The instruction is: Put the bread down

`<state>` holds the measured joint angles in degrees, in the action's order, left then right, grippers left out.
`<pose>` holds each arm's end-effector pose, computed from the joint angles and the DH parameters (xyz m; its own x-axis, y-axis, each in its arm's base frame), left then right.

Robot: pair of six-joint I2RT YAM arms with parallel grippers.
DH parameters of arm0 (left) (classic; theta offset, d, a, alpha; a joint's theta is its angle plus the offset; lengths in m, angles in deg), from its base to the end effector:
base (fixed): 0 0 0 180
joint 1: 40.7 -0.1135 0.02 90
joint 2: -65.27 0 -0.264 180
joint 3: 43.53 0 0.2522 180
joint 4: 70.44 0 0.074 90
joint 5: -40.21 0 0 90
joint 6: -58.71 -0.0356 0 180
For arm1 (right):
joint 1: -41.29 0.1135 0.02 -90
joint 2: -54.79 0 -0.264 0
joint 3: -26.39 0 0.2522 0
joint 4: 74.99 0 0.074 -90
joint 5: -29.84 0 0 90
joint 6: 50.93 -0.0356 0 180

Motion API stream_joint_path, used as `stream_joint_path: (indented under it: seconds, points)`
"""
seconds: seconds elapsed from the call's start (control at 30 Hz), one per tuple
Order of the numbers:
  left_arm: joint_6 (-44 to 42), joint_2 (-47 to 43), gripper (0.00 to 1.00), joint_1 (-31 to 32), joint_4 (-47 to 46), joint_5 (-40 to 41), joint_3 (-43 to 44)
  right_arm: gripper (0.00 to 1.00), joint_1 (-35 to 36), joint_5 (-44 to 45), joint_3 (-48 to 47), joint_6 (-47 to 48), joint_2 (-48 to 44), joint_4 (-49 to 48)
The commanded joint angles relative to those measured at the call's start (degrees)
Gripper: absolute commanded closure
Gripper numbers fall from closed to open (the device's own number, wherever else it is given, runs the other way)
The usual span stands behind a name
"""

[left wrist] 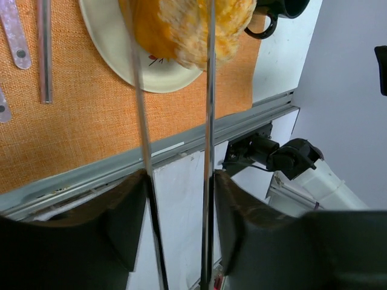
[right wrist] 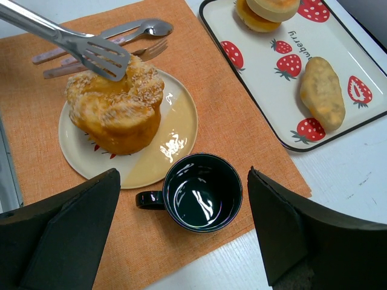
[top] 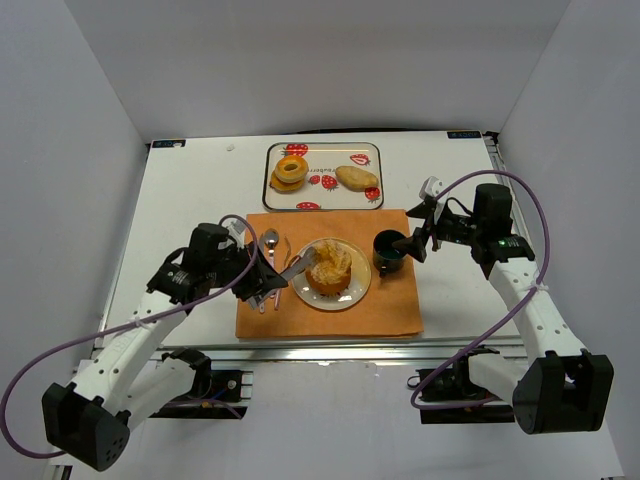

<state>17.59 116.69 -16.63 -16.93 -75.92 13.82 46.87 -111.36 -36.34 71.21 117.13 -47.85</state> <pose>0.1559 -0.0868 0.2677 -0.9235 -0.3282 -0.1987 -0.0886 0.6862 -0.7220 0.2318 0.0505 0.3057 0.0216 -0.3328 -0.9427 -0.8764 0.4475 -0.1780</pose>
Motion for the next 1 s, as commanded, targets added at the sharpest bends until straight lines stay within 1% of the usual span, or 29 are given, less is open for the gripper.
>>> stream_joint_path:
  seconds: [0.0,0.3,0.47,0.53,0.7,0.97]
  points:
    - [-2.3,0.6,0.41,0.2,-1.9,0.3,2.5,0.11,-0.3,-1.1,-1.4,0.6,-1.1,-0.1]
    - [-7.2,4.1,0.41,0.1,3.6,4.9,10.5,0.10,-0.3,-1.4,-1.1,0.5,-1.2,-0.4]
    - [-7.7,5.6,0.41,0.0,4.8,5.9,15.0,0.11,-0.3,-1.6,-1.0,0.4,-0.8,-0.7]
    - [-7.7,6.1,0.42,-0.1,4.5,5.7,15.6,0.11,-0.2,-1.7,-1.0,0.2,-0.6,-0.8]
    - [-7.5,6.7,0.51,-0.2,3.3,4.1,15.1,0.11,-0.3,-1.8,-1.0,0.1,-0.6,-1.2]
    - [-7.3,7.0,0.52,-1.3,1.9,3.5,16.7,0.11,-0.3,-1.6,-0.4,0.1,-1.3,-1.3]
